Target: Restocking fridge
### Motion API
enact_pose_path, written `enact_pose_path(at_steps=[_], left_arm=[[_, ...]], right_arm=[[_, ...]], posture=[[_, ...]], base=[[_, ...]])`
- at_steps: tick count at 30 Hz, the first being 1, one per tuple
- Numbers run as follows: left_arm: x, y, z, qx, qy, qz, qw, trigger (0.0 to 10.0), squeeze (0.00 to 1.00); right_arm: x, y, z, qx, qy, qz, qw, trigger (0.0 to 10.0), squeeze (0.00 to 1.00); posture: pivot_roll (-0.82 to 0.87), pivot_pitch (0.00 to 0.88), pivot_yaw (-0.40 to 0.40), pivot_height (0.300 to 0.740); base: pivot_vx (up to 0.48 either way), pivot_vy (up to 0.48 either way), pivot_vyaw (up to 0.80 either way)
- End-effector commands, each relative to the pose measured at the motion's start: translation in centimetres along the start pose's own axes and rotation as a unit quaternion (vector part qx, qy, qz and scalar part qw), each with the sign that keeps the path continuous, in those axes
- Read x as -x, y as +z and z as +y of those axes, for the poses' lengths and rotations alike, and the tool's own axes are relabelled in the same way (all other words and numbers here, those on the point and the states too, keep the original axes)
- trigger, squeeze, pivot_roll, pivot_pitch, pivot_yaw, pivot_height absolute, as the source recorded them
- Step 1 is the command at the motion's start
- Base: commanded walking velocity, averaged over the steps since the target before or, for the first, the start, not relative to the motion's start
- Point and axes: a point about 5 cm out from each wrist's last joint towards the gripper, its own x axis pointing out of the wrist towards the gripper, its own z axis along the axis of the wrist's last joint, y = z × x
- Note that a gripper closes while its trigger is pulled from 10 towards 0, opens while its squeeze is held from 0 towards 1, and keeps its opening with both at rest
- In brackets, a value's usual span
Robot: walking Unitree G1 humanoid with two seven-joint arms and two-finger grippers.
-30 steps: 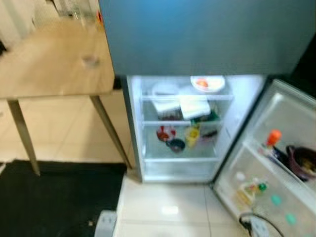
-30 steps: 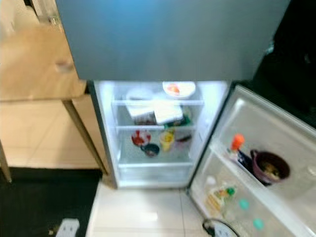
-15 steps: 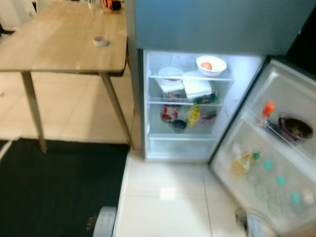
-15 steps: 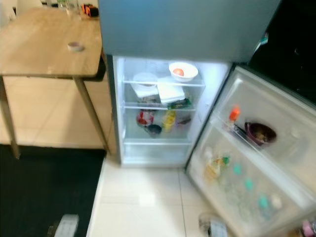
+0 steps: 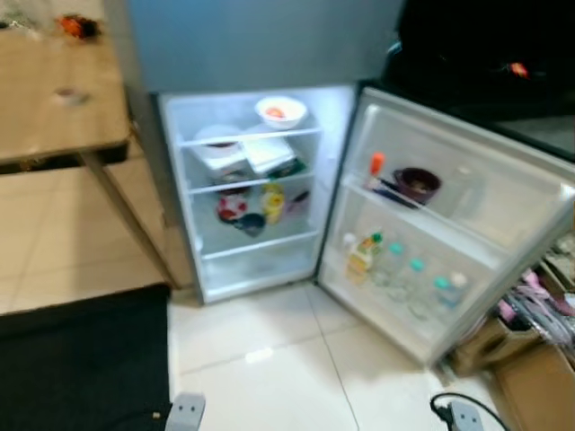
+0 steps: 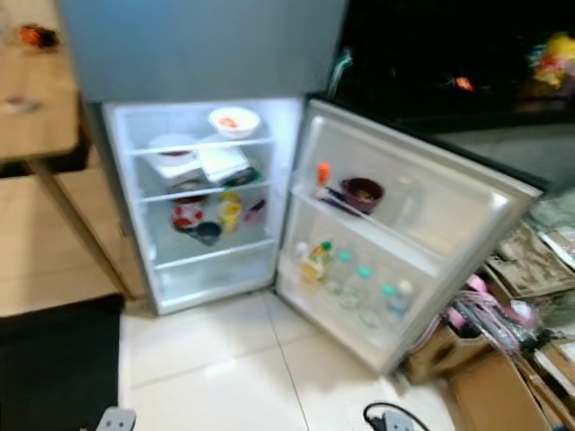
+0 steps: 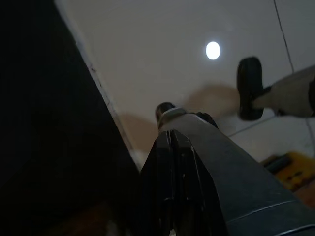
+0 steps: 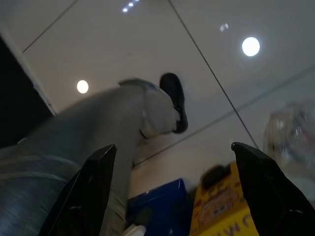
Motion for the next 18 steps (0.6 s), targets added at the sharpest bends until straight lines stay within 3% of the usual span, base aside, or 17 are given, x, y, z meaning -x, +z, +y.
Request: enact_pose_path(at_steps=[1,7,11,18], left_arm=[[0.05,-0.94,-0.53,-0.005,-0.008,0.020,1.000,10.0,0.00],[0.06,-0.96,-0.53,-0.003,-0.010,0.020,1.000,10.0,0.00],[0.06,-1.05,-0.66,0.004,-0.018,0.023,1.000,10.0,0.00],[0.05,-1.06,-0.70,0.001,-0.020,0.026,0.999,10.0,0.00]], right_arm=[[0.07,0.22,-0.23,0.004,-0.003,-0.001,1.000,10.0,0.00],[0.07,0.21,-0.23,-0.002,-0.006,-0.006,1.000,10.0,0.00],[0.04,0.27,-0.18,-0.003,-0.009,-0.011,1.000,10.0,0.00],[0.04,0.81,-0.26,0.001,-0.008,-0.021,1.000,10.0,0.00]], posture=[[-0.02,0.000,-0.060,0.740],[-0.01,0.000,-0.061,0.740],[-0.01,0.000,-0.061,0.740],[-0.01,0.000,-0.061,0.740]], base=[[0.000,0.000,-0.73],[0.000,0.000,-0.73],[0.000,0.000,0.00],[0.000,-0.440,0.00]])
